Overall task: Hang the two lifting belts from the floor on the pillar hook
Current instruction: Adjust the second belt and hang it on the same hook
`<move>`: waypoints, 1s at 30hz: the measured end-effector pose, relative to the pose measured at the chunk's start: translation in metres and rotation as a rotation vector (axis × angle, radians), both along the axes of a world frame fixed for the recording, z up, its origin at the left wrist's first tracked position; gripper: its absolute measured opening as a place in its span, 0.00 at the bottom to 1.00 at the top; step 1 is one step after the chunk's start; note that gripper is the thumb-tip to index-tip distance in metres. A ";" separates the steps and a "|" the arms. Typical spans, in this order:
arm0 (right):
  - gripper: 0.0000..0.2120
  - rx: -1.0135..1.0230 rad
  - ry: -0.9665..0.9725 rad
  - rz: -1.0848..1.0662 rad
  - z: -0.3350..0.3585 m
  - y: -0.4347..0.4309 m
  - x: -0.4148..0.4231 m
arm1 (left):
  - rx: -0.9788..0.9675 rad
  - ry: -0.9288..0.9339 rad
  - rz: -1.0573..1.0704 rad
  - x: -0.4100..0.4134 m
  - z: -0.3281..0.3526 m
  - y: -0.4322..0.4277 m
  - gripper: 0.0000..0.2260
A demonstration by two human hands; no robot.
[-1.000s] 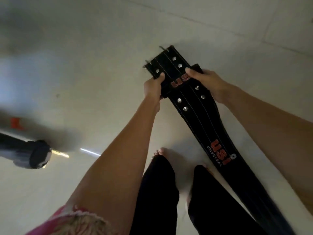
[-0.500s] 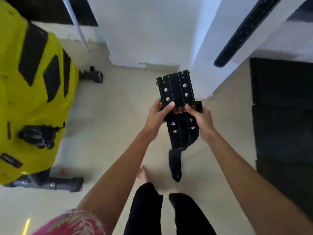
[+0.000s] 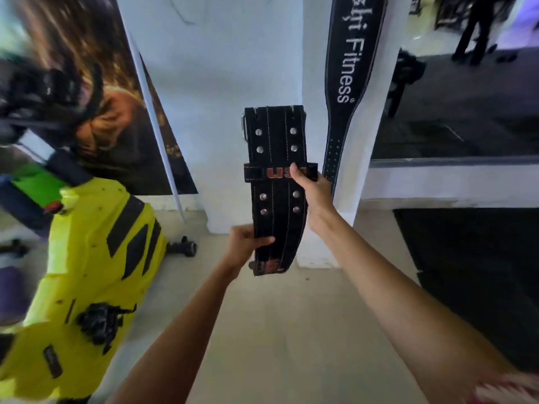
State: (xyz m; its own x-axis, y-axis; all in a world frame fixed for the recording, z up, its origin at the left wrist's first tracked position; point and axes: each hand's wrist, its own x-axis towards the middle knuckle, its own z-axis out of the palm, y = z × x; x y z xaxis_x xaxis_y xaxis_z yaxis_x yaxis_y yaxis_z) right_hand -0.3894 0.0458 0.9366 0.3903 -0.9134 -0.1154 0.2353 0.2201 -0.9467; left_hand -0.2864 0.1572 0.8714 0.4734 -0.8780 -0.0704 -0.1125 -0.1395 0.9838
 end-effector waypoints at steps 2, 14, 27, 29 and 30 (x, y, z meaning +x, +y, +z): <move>0.06 -0.045 -0.013 0.018 0.017 0.005 0.001 | -0.108 -0.017 0.032 0.005 0.045 -0.013 0.05; 0.06 -0.167 -0.008 0.040 0.053 0.009 -0.001 | -0.278 0.028 -0.003 0.004 0.091 -0.007 0.10; 0.09 -0.355 0.109 0.132 0.019 0.034 -0.073 | -0.653 0.291 0.132 -0.034 0.194 -0.027 0.02; 0.12 -0.320 0.155 0.198 0.007 0.039 -0.077 | -0.674 0.281 0.121 -0.035 0.201 -0.026 0.03; 0.13 -0.319 0.136 0.151 0.014 0.042 -0.081 | -0.675 0.283 0.097 -0.042 0.203 -0.023 0.03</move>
State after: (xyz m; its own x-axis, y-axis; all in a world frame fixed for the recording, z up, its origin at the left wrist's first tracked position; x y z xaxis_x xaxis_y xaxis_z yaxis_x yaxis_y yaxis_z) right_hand -0.4704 0.0876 0.9508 0.5241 -0.8452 0.1051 0.0897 -0.0679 -0.9936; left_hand -0.3281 0.1345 1.0747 0.5949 -0.7286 0.3395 0.1406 0.5102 0.8485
